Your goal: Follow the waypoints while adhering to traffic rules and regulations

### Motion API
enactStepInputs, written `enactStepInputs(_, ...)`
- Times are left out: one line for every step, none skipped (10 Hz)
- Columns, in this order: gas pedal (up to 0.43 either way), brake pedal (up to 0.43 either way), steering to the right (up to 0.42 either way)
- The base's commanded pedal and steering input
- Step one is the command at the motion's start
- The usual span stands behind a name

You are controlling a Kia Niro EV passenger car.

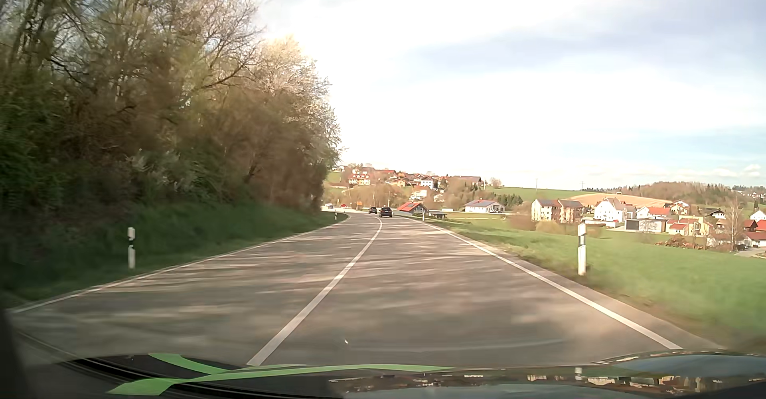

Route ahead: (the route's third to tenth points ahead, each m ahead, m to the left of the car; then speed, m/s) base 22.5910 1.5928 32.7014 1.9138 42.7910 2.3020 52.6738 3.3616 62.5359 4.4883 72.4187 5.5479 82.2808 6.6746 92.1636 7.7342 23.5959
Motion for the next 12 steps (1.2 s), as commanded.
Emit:
enactStepInputs(0.13,0.0,-0.008)
enactStepInputs(0.13,0.0,-0.008)
enactStepInputs(0.098,0.0,-0.008)
enactStepInputs(0.067,0.0,-0.008)
enactStepInputs(0.059,0.0,-0.008)
enactStepInputs(0.059,0.0,-0.007)
enactStepInputs(0.059,0.0,-0.007)
enactStepInputs(0.067,0.0,-0.006)
enactStepInputs(0.067,0.0,-0.006)
enactStepInputs(0.067,0.0,-0.006)
enactStepInputs(0.067,0.0,-0.006)
enactStepInputs(0.067,0.0,-0.006)
